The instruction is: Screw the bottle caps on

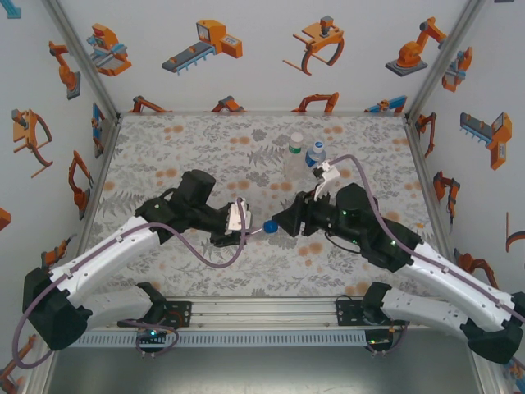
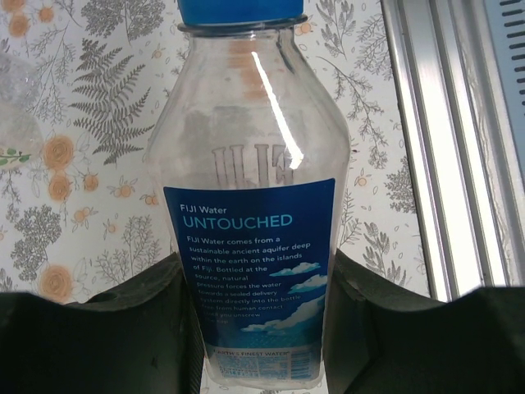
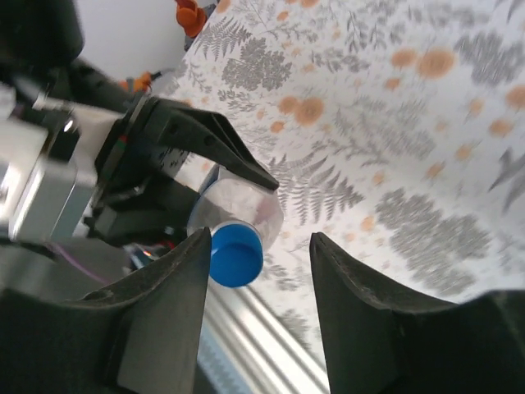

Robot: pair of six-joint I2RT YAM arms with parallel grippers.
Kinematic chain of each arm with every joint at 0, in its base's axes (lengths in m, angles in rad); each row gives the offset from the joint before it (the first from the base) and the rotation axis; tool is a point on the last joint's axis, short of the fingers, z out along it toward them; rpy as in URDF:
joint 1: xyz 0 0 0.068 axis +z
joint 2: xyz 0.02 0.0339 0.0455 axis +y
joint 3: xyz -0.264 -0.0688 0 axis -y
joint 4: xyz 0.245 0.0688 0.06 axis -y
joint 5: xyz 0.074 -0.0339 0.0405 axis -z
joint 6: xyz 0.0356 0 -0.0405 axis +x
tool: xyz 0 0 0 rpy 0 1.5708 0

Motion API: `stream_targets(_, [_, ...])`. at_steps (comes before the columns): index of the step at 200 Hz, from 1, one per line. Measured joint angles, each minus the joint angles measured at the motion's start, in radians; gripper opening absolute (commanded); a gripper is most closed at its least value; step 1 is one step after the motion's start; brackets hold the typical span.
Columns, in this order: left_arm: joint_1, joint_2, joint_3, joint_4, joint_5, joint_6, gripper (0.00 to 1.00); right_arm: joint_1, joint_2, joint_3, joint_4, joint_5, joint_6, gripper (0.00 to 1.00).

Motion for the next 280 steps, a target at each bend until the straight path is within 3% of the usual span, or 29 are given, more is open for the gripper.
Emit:
stream_targets(62, [0.0, 0.0, 0.0, 0.0, 0.014, 0.0, 0.0, 0.0, 0.04, 0.11, -0.167, -0.25, -0.75, 0.5])
stream_targets(114, [0.0, 0.0, 0.0, 0.0, 0.018, 0.0, 0.0, 0.0, 0.085, 0.154, -0.286, -0.378, -1.137, 0.5])
stream_targets(174, [-0.002, 0.0, 0.0, 0.0, 0.024, 0.001, 0.0, 0.0, 0.127, 0.16, -0.296, -0.417, -1.268, 0.48])
stream_targets(280, [-0.002, 0.0, 0.0, 0.0, 0.025, 0.001, 0.0, 0.0, 0.159, 0.163, -0.257, -0.441, -1.288, 0.41])
